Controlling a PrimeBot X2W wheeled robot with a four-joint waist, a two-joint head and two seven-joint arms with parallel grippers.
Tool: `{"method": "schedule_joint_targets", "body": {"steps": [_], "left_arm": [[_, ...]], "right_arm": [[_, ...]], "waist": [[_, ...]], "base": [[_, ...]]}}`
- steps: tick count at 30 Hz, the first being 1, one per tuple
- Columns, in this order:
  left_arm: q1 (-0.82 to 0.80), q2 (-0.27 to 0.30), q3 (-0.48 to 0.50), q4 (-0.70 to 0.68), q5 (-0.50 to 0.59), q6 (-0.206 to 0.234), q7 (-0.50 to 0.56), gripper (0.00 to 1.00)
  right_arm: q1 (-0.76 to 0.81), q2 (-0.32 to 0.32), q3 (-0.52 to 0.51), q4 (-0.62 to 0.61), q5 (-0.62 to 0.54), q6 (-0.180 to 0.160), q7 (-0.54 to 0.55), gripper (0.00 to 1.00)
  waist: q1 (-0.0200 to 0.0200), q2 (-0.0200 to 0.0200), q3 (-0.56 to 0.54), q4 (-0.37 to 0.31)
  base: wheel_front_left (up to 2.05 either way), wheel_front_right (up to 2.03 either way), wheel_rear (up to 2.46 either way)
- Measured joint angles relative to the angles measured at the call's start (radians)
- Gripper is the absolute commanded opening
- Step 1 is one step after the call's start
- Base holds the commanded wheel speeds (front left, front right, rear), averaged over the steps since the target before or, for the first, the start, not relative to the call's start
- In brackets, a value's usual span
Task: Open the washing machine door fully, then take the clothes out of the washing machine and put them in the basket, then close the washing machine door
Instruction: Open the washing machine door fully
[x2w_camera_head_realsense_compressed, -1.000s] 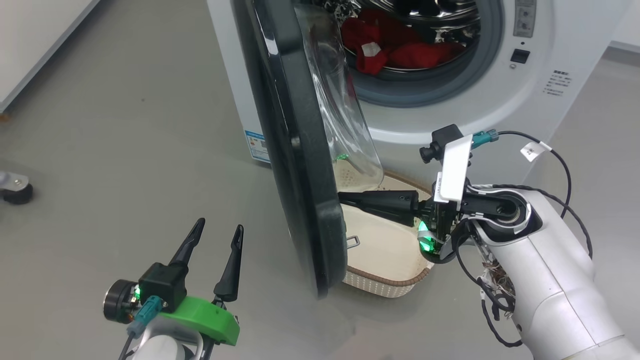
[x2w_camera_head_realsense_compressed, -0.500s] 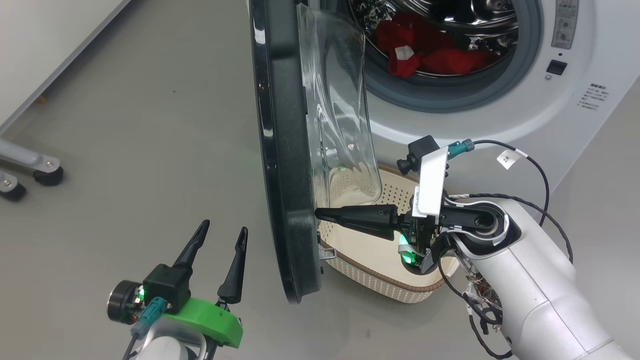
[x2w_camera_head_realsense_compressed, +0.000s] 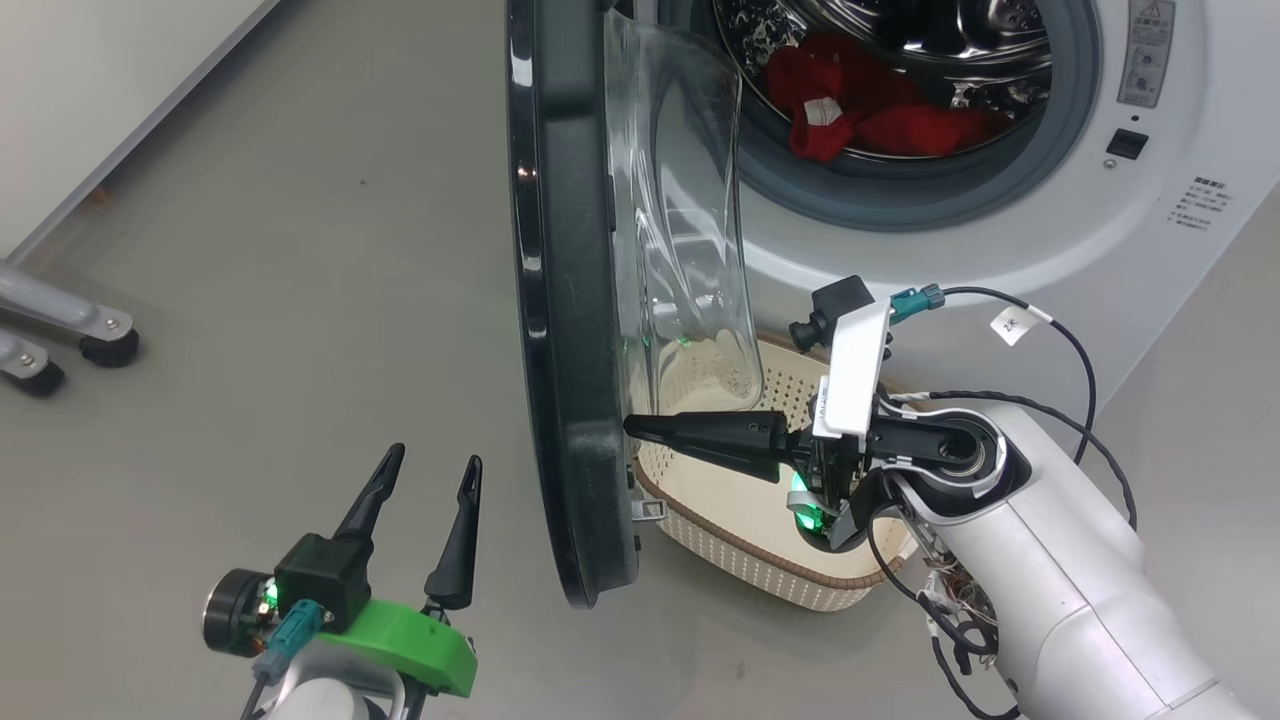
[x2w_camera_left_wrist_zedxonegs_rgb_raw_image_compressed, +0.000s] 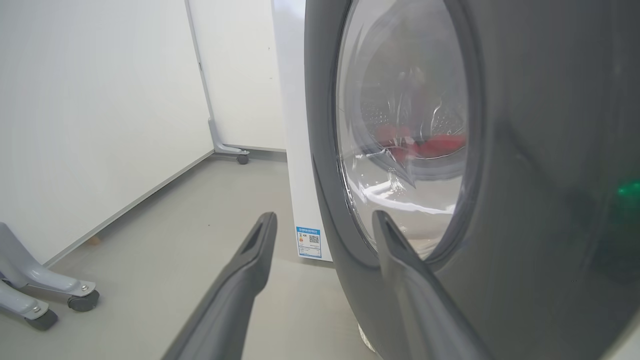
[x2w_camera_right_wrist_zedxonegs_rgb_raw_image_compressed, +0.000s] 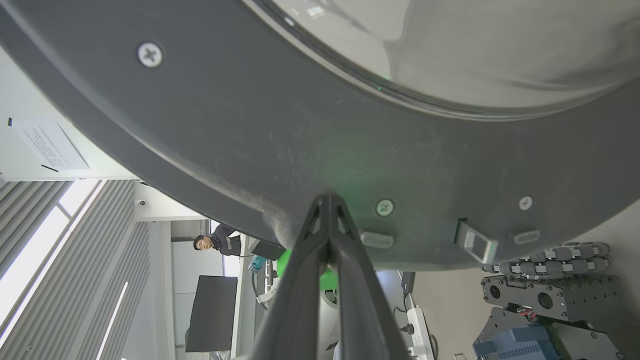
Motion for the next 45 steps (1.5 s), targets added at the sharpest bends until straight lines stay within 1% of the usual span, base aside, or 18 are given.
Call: {"method": "schedule_joint_targets", "body": {"steps": [5, 8, 11, 18, 19, 21, 22, 23, 26, 33, 38, 41, 43, 44, 45], "left_arm": [[0.002, 0.0, 0.016, -0.007, 0.0, 0.006, 0.0, 1.0], [0.002, 0.001, 0.021, -0.01, 0.002, 0.009, 0.0, 1.0], [0.002, 0.001, 0.025, -0.009, 0.008, 0.009, 0.0, 1.0], [0.013, 0.001, 0.038, -0.009, 0.016, 0.011, 0.0, 1.0], [0.016, 0.001, 0.036, -0.008, 0.016, 0.011, 0.0, 1.0], [0.017, 0.001, 0.034, -0.006, 0.016, 0.011, 0.0, 1.0], [0.017, 0.001, 0.034, -0.004, 0.016, 0.011, 0.0, 1.0], [0.017, 0.001, 0.034, -0.002, 0.016, 0.011, 0.0, 1.0], [0.022, 0.001, 0.034, 0.004, 0.017, 0.011, 0.0, 1.0], [0.039, 0.001, 0.039, 0.014, 0.026, 0.011, 0.0, 1.0], [0.045, 0.002, 0.047, 0.016, 0.029, 0.011, 0.0, 1.0], [0.045, 0.002, 0.048, 0.016, 0.031, 0.011, 0.0, 1.0], [0.045, 0.002, 0.05, 0.016, 0.031, 0.011, 0.0, 1.0], [0.045, 0.002, 0.05, 0.016, 0.031, 0.011, 0.0, 1.0], [0.045, 0.002, 0.052, 0.016, 0.032, 0.011, 0.0, 1.0]], "right_arm": [[0.001, 0.002, -0.014, 0.006, -0.002, 0.0, -0.019, 0.0], [0.004, 0.002, -0.04, 0.005, -0.002, 0.002, -0.038, 0.0], [0.04, -0.015, -0.083, 0.001, 0.001, 0.005, -0.066, 0.0], [0.1, -0.039, -0.136, -0.041, 0.016, 0.016, -0.115, 0.0], [0.112, -0.045, -0.145, -0.047, 0.014, 0.019, -0.129, 0.17], [0.139, -0.062, -0.163, -0.054, 0.012, 0.019, -0.149, 0.45], [0.155, -0.068, -0.168, -0.054, 0.005, 0.019, -0.163, 0.95], [0.172, -0.071, -0.174, -0.056, -0.006, 0.019, -0.181, 1.0], [0.222, -0.071, -0.185, -0.066, -0.032, 0.019, -0.226, 1.0], [0.311, -0.098, -0.215, -0.083, -0.179, 0.027, -0.406, 1.0], [0.358, -0.117, -0.246, -0.103, -0.325, 0.027, -0.59, 1.0], [0.386, -0.155, -0.25, -0.112, -0.447, 0.027, -0.699, 1.0], [0.406, -0.17, -0.253, -0.114, -0.507, 0.027, -0.764, 1.0], [0.406, -0.17, -0.253, -0.114, -0.507, 0.027, -0.764, 1.0], [0.417, -0.175, -0.253, -0.114, -0.542, 0.027, -0.801, 1.0]], "waist": [[0.0, 0.0, -0.001, -0.01], [0.0, 0.0, -0.003, -0.022], [0.0, 0.0, -0.007, -0.036], [0.0, 0.0, -0.014, -0.063], [0.0, 0.0, -0.015, -0.066], [0.0, 0.0, -0.018, -0.069], [0.0, 0.0, -0.021, -0.07], [0.0, 0.0, -0.024, -0.072], [0.0, 0.0, -0.034, -0.075], [0.0, 0.0, -0.055, -0.084], [0.0, 0.0, -0.065, -0.095], [0.0001, 0.0, -0.068, -0.098], [0.0, 0.0, -0.069, -0.1], [0.0, 0.0, -0.069, -0.1], [0.0001, 0.0, -0.07, -0.101]], "base": [[0.0, 0.0, 0.0], [0.0, 0.0, 0.0], [0.0, 0.0, 0.0], [0.0, 0.0, 0.0], [0.0, 0.0, 0.0], [0.0, 0.0, 0.0], [0.0, 0.0, 0.0], [0.0, 0.0, 0.0], [0.0, 0.0, 0.0], [0.0, 0.0, 0.0], [0.0, 0.0, 0.0], [0.0, 0.0, 0.0], [0.0, 0.0, 0.0], [0.0, 0.0, 0.0], [0.0, 0.0, 0.0]]}}
